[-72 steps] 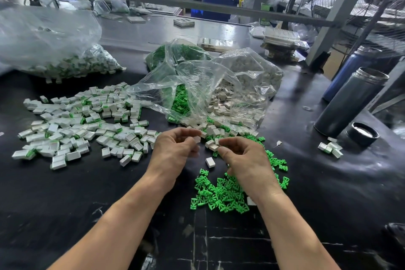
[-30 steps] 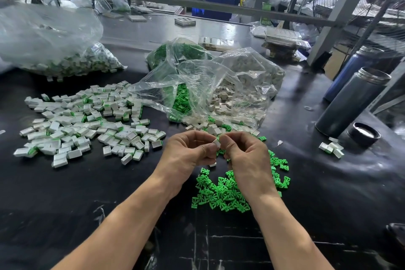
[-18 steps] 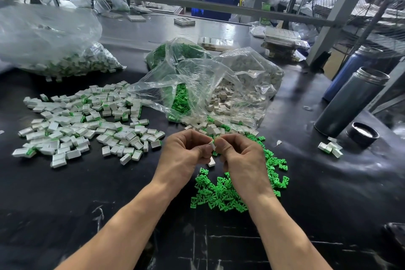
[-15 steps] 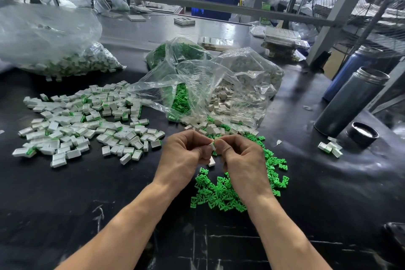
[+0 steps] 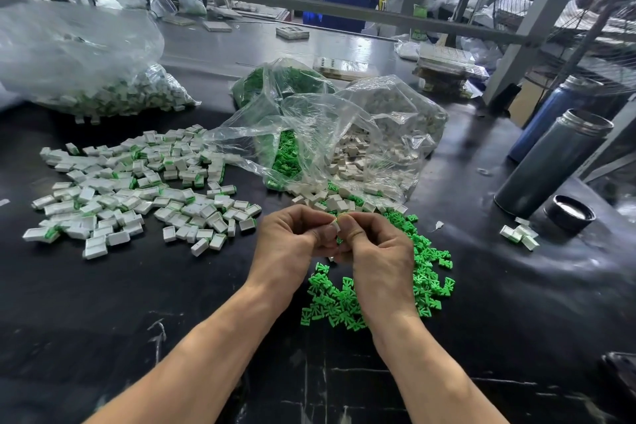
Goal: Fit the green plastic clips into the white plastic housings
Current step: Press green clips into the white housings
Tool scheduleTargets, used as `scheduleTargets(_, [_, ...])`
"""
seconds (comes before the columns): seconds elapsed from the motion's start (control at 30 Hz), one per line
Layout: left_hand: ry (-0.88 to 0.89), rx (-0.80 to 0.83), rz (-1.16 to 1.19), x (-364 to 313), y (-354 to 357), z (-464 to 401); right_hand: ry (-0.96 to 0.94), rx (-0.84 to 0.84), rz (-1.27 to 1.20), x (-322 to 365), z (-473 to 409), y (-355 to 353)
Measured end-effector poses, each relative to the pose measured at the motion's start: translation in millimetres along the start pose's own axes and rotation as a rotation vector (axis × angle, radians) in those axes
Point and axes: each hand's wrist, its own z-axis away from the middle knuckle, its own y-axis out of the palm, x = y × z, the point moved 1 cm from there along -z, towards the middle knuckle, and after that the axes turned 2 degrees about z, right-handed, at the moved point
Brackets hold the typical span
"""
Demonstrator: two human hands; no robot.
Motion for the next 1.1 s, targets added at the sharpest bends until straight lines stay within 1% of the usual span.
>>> scheduleTargets(0.1, [-0.012, 0.007, 0.016, -0.1, 0.1, 0.0, 0.006, -0.009, 0.006, -1.9, 0.1, 0.5])
scheduleTargets(0.2, [0.032, 0.001, -0.096, -1.0, -2.3, -2.4, 0.017, 0.016, 0.033, -3.6, -2.9, -2.5])
scheduleTargets(0.27, [0.073, -0.003, -0.194, -1.7, -3.6, -2.3, -0.005, 0.036, 0.106, -3.7, -4.4, -4.8])
scheduleTargets(0.37, [0.096, 0.0, -0.235, -1.1, -4.4, -2.6, -0.05, 0.05, 0.194, -2.8, -4.6, -7.1])
scheduleTargets(0.47, [0.086, 0.019, -0.249, -0.3, -4.1, -2.3, -0.036, 0.09, 0.216, -1.5, -4.3, -9.1])
scheduleTargets(0.7, [0.053, 0.026, -0.208, 0.7, -6.9, -5.2, 0.007, 0.127, 0.135, -2.9, -4.4, -8.6])
scheduleTargets(0.83, [0.079, 0.035, -0.17, -0.4, -5.1, -8.5, 0.044, 0.113, 0.062, -2.4, -7.9, -6.5])
scheduleTargets(0.93, [0.117, 0.042, -0.185, 0.0, -4.7, -9.8, 0.064, 0.14, 0.059, -2.1, -10.1, -6.4])
scheduleTargets(1.03, [0.119, 0.073, -0.217, -0.4, -2.8, -9.3, 0.131, 0.191, 0.017, -1.8, -9.2, -4.0])
scheduleTargets(1.1, [0.096, 0.114, -0.194, -0.6, -1.1, -7.0, 0.158, 0.207, 0.042, -1.7, -7.9, -2.1])
